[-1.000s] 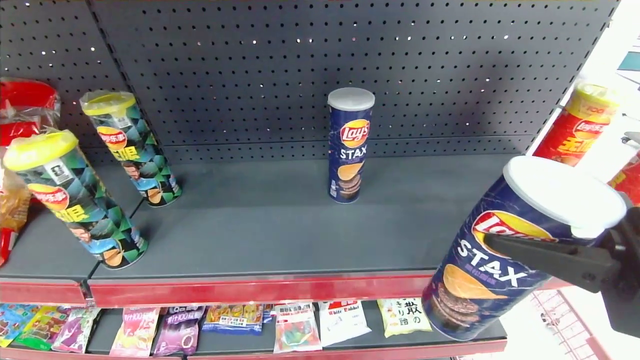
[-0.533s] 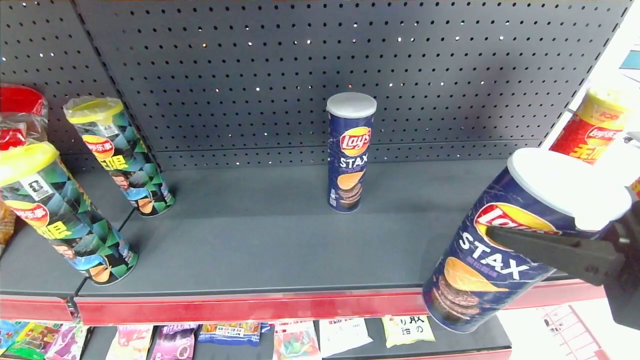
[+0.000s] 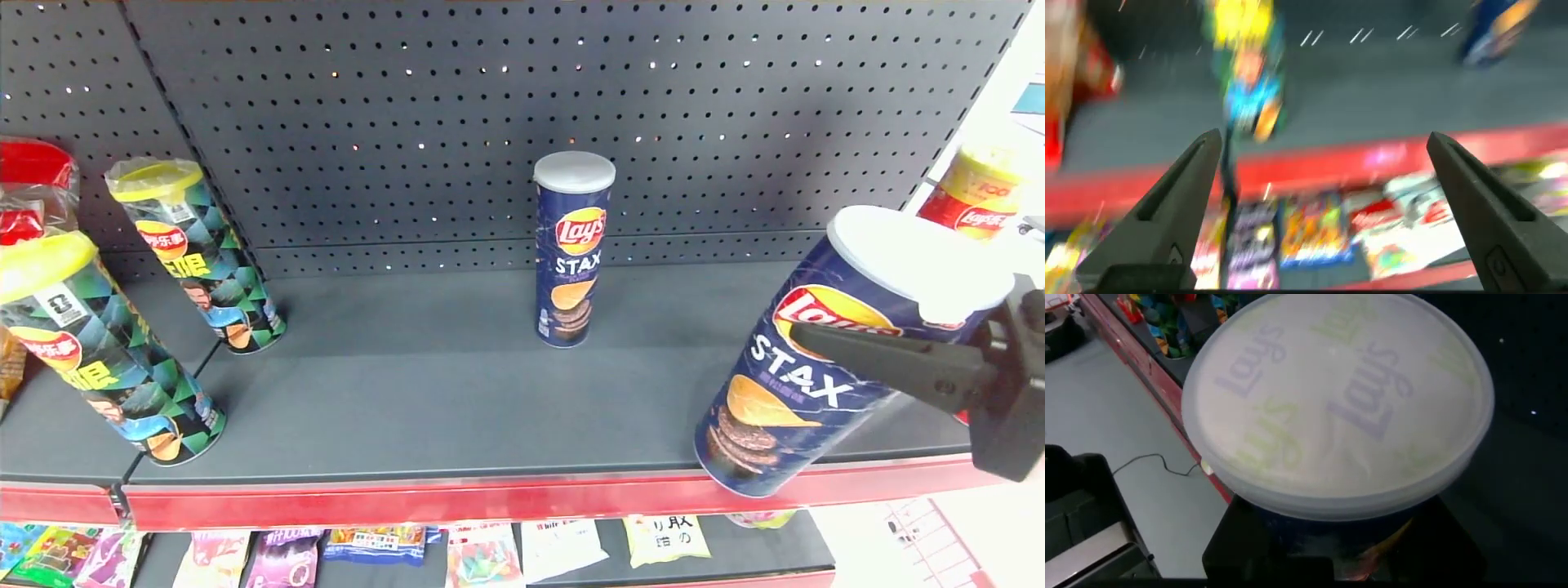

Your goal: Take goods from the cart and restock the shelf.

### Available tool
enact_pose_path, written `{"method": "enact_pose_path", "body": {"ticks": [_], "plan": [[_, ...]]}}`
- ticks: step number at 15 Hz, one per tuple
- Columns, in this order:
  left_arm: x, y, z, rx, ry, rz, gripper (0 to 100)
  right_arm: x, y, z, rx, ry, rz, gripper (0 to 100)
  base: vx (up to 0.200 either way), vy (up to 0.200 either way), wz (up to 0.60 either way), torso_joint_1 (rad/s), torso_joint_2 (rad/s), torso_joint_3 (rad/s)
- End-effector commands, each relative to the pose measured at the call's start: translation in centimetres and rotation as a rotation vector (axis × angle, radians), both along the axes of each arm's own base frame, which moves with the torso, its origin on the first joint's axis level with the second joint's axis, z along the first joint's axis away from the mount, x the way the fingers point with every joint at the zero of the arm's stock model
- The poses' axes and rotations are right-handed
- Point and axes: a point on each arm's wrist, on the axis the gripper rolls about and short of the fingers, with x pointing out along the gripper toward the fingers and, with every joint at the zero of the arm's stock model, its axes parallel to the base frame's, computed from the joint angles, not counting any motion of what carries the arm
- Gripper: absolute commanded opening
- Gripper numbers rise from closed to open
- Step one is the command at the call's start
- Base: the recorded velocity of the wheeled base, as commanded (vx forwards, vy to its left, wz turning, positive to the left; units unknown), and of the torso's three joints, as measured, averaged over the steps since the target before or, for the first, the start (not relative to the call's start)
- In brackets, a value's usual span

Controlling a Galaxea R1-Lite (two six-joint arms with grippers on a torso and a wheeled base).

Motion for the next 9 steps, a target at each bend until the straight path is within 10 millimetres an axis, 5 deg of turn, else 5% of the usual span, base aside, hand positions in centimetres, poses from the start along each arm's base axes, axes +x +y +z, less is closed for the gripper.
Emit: {"method": "enact_pose_path", "body": {"ticks": [1, 5, 8, 9], "plan": [[6.0, -1.0, 12.4, 0.031, 0.058, -0.351, 100, 0.5, 0.2, -0.2, -0.011, 0.013, -0.023, 0, 0.0, 0.0, 0.0, 0.0, 0.0, 0.0], [15.0, -4.8, 12.7, 0.14, 0.224, -0.724, 100, 0.7, 0.2, -0.2, -0.016, 0.012, -0.063, 0, 0.0, 0.0, 0.0, 0.0, 0.0, 0.0], [19.2, -7.7, 11.7, 0.148, 0.266, -0.821, 100, 1.0, 0.2, -0.3, -0.022, 0.018, -0.089, 0, 0.0, 0.0, 0.0, 0.0, 0.0, 0.0], [22.2, -9.1, 11.3, 0.149, 0.278, -0.846, 100, 1.4, 0.2, -0.2, -0.022, 0.016, -0.111, 0, 0.0, 0.0, 0.0, 0.0, 0.0, 0.0]]}}
